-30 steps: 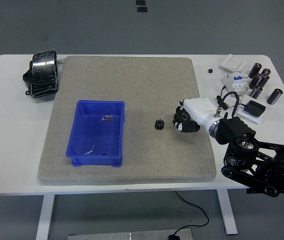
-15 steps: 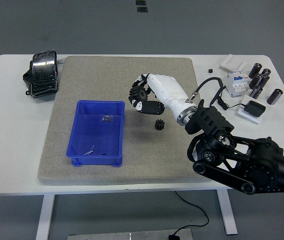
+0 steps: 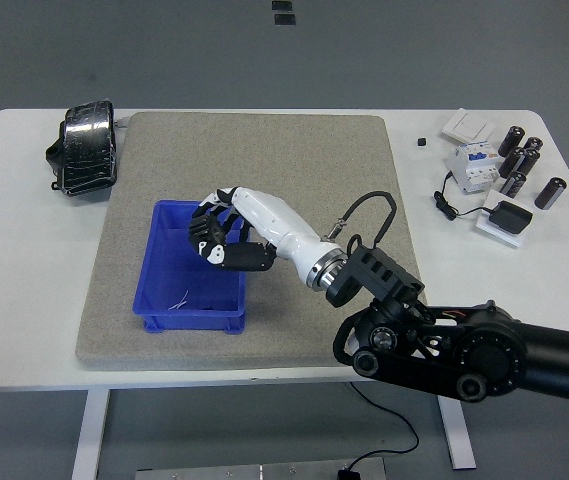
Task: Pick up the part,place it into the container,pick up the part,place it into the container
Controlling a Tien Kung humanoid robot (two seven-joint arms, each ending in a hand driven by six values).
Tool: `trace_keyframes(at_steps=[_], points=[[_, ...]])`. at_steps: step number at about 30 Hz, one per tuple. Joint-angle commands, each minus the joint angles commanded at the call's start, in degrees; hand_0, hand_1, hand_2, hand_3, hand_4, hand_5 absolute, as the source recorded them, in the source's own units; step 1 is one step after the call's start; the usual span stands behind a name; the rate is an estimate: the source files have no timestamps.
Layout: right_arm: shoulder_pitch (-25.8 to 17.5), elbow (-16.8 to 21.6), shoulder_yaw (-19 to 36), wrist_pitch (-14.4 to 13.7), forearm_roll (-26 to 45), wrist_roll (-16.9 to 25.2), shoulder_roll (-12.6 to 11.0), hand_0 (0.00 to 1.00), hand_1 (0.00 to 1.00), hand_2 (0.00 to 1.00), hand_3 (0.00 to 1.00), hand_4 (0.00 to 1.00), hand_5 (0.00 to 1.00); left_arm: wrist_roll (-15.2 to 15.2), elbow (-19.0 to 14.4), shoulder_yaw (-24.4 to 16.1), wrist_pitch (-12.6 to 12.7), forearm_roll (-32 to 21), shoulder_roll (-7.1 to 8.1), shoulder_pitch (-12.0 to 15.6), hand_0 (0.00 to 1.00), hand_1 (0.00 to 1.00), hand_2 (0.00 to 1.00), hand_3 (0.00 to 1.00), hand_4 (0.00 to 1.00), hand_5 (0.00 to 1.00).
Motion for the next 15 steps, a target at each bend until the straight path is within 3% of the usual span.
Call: trace_keyframes(at_steps=[6, 7, 12, 13, 15], points=[[1.11, -1.86, -2.29, 3.82, -1.82, -1.30, 1.10, 0.391, 0.504, 0.423, 0.449, 0.414, 0.002, 0.11, 0.02, -0.11, -0.15, 0.34, 0.09, -0.25, 0.659, 0.642, 0.585, 0.582, 0.696, 0.629], [1.23, -2.08, -2.50, 4.28, -2.25, -1.52, 1.21, 0.413, 0.532, 0.467, 0.498, 0.466, 0.002, 0.13, 0.03, -0.12, -0.16, 0.39, 0.09, -0.27, 0.659, 0.643, 0.585, 0.582, 0.697, 0.630], [1.55, -2.72, -3.13, 5.61, -2.75, -1.81, 1.60, 0.413, 0.532, 0.467, 0.498, 0.466, 0.002, 0.27, 0.00, -0.20, -0.28, 0.65, 0.05, -0.32, 0.659, 0.643, 0.585, 0.582, 0.697, 0.630], [1.59, -2.82, -3.16, 5.78, -2.72, -1.77, 1.65, 0.394, 0.557, 0.555, 0.622, 0.520, 0.062, 0.29, 0.00, -0.24, -0.29, 0.70, 0.06, -0.34, 0.659, 0.642, 0.586, 0.582, 0.695, 0.629], [1.66, -2.97, -3.17, 5.97, -2.72, -1.63, 1.71, 0.394, 0.557, 0.555, 0.622, 0.520, 0.062, 0.27, 0.00, -0.26, -0.33, 0.75, 0.07, -0.38, 0.659, 0.642, 0.586, 0.582, 0.695, 0.629]])
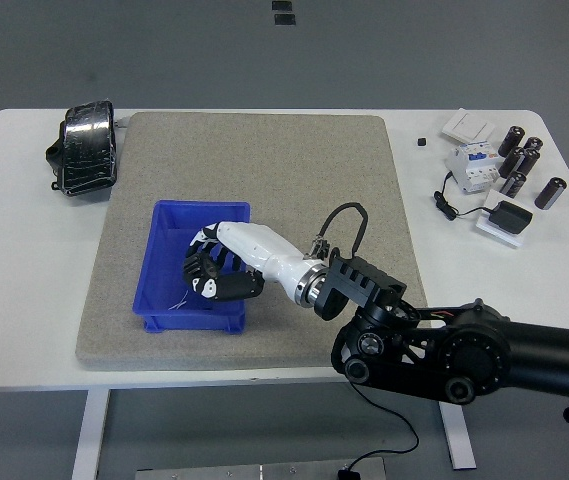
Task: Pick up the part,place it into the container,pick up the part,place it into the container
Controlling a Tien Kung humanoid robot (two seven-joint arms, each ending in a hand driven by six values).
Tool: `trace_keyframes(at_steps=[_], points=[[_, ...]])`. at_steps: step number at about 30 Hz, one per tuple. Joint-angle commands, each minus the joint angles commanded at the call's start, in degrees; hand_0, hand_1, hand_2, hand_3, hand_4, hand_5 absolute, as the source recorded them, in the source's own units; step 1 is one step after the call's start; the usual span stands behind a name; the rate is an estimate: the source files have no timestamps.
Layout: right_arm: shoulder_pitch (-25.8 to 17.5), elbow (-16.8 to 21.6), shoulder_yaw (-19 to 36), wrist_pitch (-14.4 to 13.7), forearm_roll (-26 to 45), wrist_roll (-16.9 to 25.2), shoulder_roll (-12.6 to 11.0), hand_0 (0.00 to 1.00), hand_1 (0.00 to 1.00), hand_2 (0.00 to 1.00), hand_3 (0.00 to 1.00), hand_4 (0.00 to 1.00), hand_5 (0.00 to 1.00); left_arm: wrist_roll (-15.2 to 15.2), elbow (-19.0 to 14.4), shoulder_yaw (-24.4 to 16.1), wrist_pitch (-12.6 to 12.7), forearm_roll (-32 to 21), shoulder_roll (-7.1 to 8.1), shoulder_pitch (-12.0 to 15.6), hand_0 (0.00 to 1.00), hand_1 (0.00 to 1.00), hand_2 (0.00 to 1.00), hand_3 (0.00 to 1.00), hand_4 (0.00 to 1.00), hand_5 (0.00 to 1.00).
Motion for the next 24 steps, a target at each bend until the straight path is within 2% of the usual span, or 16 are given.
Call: trace_keyframes(at_steps=[3, 4, 9, 10, 15, 16, 21, 22, 24], points=[[0.06, -0.15, 0.16, 0.11, 0.04, 0.37, 0.03, 0.394, 0.557, 0.555, 0.622, 0.520, 0.062, -0.01, 0.01, -0.02, -0.05, 0.05, 0.00, -0.05, 0.659, 0.642, 0.586, 0.582, 0.695, 0.629], [0.08, -0.20, 0.27, 0.15, 0.00, 0.49, 0.04, 0.353, 0.589, 0.637, 0.693, 0.493, 0.223, 0.01, 0.01, -0.06, -0.08, 0.10, 0.00, -0.07, 0.659, 0.642, 0.585, 0.578, 0.691, 0.626], [0.11, -0.42, 0.90, -0.26, -0.16, 1.44, 0.04, 0.353, 0.589, 0.637, 0.693, 0.493, 0.223, 0.00, 0.04, -0.18, -0.20, 0.28, -0.06, -0.15, 0.659, 0.642, 0.585, 0.578, 0.691, 0.626], [0.11, -0.43, 0.98, -0.38, -0.19, 1.56, 0.04, 0.362, 0.614, 0.736, 0.736, 0.672, 0.263, -0.02, 0.05, -0.18, -0.22, 0.29, -0.06, -0.15, 0.659, 0.642, 0.586, 0.574, 0.690, 0.625], [0.18, -0.51, 0.96, -0.73, 0.05, 1.98, 0.09, 0.362, 0.614, 0.736, 0.736, 0.672, 0.263, 0.04, 0.01, -0.28, -0.21, 0.38, -0.03, -0.13, 0.659, 0.642, 0.586, 0.574, 0.690, 0.625], [0.19, -0.52, 0.93, -0.71, 0.13, 2.02, 0.10, 0.364, 0.616, 0.753, 0.745, 0.704, 0.269, 0.07, 0.00, -0.30, -0.21, 0.41, -0.02, -0.12, 0.658, 0.642, 0.586, 0.571, 0.687, 0.625], [0.17, -0.61, 0.92, -0.33, 0.38, 2.06, 0.13, 0.364, 0.616, 0.753, 0.745, 0.704, 0.269, 0.08, 0.01, -0.38, -0.24, 0.48, -0.03, -0.14, 0.658, 0.642, 0.586, 0.571, 0.687, 0.625], [0.14, -0.62, 0.95, -0.30, 0.40, 2.06, 0.13, 0.364, 0.618, 0.757, 0.763, 0.739, 0.282, 0.06, 0.03, -0.36, -0.26, 0.46, -0.04, -0.14, 0.658, 0.642, 0.585, 0.569, 0.682, 0.620], [0.07, -0.61, 1.04, -0.33, 0.37, 2.07, 0.10, 0.364, 0.618, 0.757, 0.763, 0.739, 0.282, 0.06, 0.03, -0.37, -0.28, 0.45, -0.06, -0.12, 0.658, 0.642, 0.585, 0.569, 0.682, 0.620]])
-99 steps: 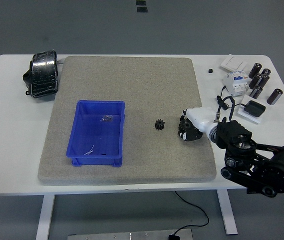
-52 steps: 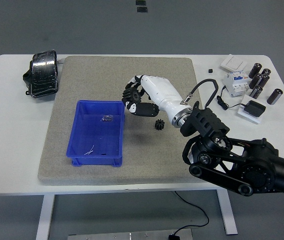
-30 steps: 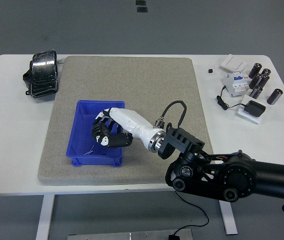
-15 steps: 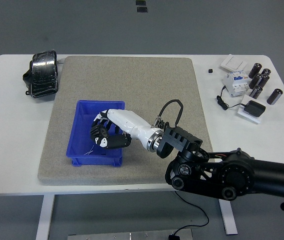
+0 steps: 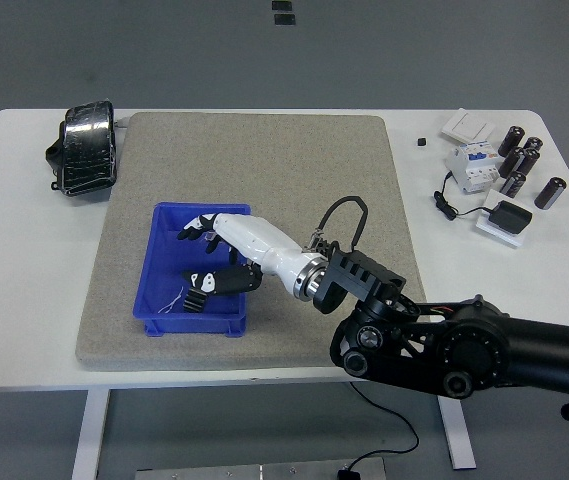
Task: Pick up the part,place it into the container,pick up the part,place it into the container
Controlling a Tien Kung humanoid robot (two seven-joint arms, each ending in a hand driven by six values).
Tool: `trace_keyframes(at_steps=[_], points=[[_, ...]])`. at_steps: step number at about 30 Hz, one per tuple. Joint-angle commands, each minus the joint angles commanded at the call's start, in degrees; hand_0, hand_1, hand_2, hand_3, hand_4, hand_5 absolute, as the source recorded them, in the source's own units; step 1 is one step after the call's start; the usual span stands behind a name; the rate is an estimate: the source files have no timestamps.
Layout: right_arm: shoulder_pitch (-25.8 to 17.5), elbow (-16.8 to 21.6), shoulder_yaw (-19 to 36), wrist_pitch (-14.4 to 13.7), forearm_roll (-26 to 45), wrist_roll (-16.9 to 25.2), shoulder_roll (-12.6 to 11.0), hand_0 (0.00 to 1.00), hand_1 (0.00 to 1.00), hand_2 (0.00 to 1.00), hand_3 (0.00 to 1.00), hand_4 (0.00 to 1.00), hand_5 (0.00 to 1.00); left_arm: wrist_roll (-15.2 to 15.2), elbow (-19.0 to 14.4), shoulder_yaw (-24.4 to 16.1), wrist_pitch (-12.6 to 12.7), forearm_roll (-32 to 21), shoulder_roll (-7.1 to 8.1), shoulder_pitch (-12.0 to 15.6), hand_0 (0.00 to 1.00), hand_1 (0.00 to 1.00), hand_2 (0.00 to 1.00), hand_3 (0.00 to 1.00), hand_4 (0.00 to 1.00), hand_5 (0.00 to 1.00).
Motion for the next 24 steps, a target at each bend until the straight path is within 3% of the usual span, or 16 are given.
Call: trace_keyframes(at_steps=[7, 13, 19, 24], points=[[-1.09, 0.33, 2.98, -0.96, -0.62, -0.01, -1.02, 0.359, 0.616, 0.751, 0.762, 0.743, 0.287, 0.04, -0.01, -0.11, 0.00, 0.04, -0.07, 0.16, 0.658, 0.642, 0.586, 0.568, 0.677, 0.617], [-2.32, -2.43, 9.95, -1.37, -3.31, -1.43, -4.39, 0.331, 0.587, 0.735, 0.737, 0.749, 0.305, -0.17, 0.09, 0.07, -0.02, -0.29, -0.28, 0.33, 0.658, 0.642, 0.586, 0.568, 0.674, 0.614], [-2.75, -6.74, 10.54, 1.46, -10.22, -5.51, -8.52, 0.328, 0.564, 0.729, 0.730, 0.738, 0.298, -0.24, 0.09, 0.23, 0.11, -0.62, -0.26, 0.38, 0.658, 0.642, 0.586, 0.564, 0.669, 0.609], [-3.93, -8.52, 7.86, 4.35, -15.15, -7.77, -10.31, 0.328, 0.558, 0.727, 0.725, 0.735, 0.294, -0.47, 0.17, 0.45, 0.17, -1.06, -0.34, 0.40, 0.658, 0.642, 0.586, 0.563, 0.663, 0.605]])
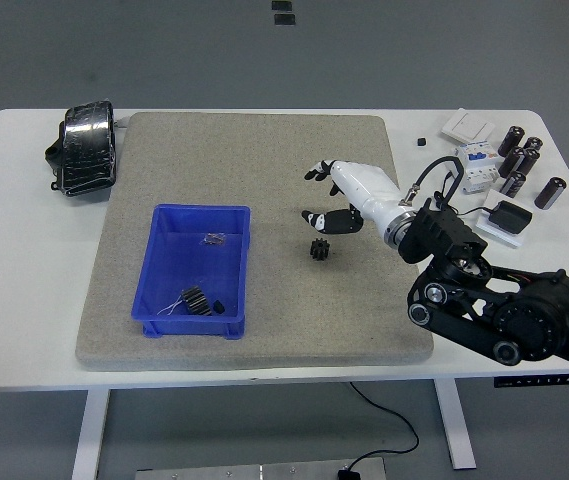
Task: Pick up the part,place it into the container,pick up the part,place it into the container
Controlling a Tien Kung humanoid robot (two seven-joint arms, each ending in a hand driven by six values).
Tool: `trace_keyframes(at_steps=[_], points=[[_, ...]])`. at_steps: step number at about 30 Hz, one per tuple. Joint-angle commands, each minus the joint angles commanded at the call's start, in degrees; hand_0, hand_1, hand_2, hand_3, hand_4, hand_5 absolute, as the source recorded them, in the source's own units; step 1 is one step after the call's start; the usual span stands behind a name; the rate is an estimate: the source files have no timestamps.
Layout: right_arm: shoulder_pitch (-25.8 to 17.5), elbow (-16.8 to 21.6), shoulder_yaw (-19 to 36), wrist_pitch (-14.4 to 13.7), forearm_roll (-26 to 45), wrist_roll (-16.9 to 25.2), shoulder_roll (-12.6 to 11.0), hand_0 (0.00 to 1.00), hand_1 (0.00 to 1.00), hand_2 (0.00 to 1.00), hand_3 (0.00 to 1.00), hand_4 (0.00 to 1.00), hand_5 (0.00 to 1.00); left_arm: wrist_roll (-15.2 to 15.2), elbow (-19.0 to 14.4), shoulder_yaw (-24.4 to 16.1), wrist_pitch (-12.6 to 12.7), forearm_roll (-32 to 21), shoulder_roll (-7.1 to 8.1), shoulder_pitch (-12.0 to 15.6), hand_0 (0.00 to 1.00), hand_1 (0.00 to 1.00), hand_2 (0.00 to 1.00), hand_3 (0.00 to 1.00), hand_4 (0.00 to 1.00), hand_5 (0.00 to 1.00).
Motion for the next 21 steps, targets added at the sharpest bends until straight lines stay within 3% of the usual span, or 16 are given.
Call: trace_keyframes(at_steps=[9, 21], points=[[-0.55, 2.16, -3.54, 1.95, -1.43, -1.41, -0.87, 0.323, 0.552, 0.727, 0.721, 0.733, 0.291, -0.13, 0.02, -0.04, 0.01, -0.08, -0.04, -0.03, 0.658, 0.642, 0.586, 0.563, 0.661, 0.605], [1.14, -1.32, -7.92, 1.82, -0.01, -1.13, 1.09, 0.314, 0.520, 0.713, 0.704, 0.733, 0.293, -0.08, 0.01, -0.25, -0.12, 0.20, -0.08, -0.27, 0.658, 0.643, 0.586, 0.559, 0.660, 0.607]])
